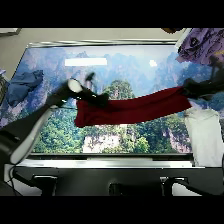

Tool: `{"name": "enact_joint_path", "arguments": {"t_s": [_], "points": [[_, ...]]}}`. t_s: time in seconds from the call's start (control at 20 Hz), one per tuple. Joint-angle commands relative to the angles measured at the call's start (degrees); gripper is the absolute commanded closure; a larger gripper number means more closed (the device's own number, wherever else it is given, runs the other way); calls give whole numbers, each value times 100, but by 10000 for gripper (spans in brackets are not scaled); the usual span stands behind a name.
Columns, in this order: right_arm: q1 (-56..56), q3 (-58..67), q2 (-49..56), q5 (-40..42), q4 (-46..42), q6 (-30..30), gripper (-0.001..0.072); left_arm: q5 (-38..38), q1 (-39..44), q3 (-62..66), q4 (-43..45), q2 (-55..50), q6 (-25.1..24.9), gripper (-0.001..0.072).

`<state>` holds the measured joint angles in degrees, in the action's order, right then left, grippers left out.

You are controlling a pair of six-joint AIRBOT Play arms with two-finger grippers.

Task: Fold the clothes and pants, and hang the long-sleeved shirts on hangers.

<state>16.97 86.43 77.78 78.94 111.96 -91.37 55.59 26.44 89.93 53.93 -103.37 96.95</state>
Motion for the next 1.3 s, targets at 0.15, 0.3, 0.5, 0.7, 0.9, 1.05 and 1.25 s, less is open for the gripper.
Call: {"name": "enact_joint_path", "arguments": {"t_s": [0.15,0.3,0.5,0.7,0.9,1.05,1.25], "points": [[-4,634,-695,588,-669,356,685,-1735,1438,841,-2162,-1279,129,688],[-4,634,-826,767,-664,356,685,-2037,1794,1683,-2761,-1954,131,688],[-4,634,-826,776,-625,356,686,-2074,2124,2747,-3045,-2804,568,688],[-4,634,-826,623,-533,356,686,-2199,2293,2885,-3296,-3023,612,688],[-4,634,-824,455,-439,822,686,-1749,1991,2885,-3268,-2874,518,689],[-111,632,-824,448,-184,1215,686,-817,1325,2804,-2586,-2387,365,690],[-1029,627,-815,85,-168,1899,685,557,50,2774,-621,-1222,680,690]]}}
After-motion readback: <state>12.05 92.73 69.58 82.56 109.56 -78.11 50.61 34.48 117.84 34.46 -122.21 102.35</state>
